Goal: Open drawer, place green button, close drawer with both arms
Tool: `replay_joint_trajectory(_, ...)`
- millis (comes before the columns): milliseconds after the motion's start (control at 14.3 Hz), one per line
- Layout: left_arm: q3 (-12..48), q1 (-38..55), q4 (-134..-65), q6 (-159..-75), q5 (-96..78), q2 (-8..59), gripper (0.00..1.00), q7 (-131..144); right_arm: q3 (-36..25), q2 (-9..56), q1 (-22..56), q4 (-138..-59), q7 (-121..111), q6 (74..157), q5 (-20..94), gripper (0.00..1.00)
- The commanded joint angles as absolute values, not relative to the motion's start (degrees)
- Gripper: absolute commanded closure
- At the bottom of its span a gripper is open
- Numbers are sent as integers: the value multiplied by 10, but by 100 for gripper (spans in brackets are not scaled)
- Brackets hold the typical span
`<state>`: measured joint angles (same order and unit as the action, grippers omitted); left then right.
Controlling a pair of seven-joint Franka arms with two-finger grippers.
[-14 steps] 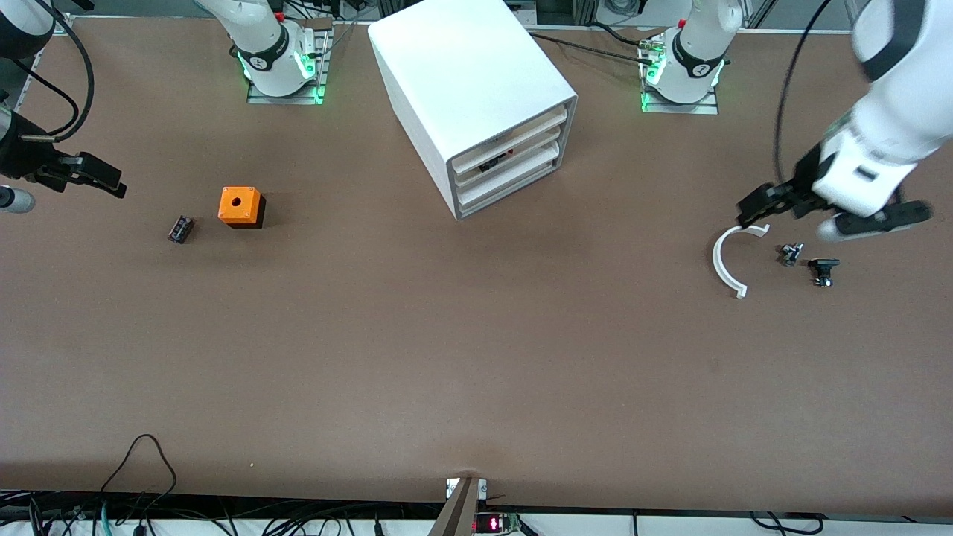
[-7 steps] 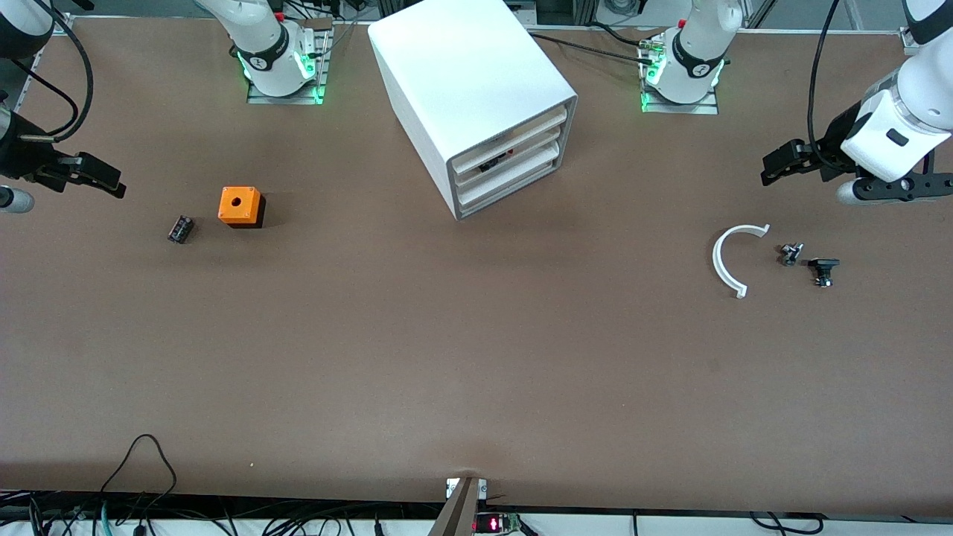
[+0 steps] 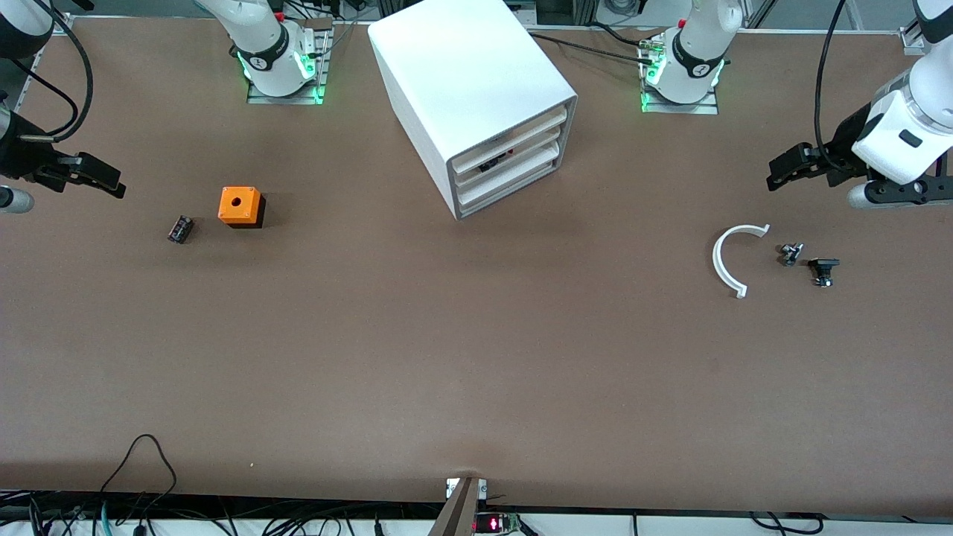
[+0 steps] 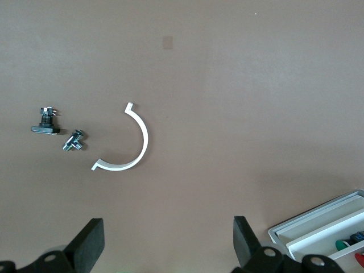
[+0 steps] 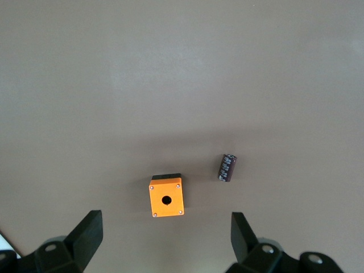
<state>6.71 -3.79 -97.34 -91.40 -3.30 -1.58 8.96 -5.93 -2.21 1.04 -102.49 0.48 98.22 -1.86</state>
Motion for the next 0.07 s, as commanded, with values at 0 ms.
replay_joint_trajectory(0, 67, -38, -955, -915, -19, -4, 0, 79, -61, -25, 10, -1022, 4, 982, -11, 0)
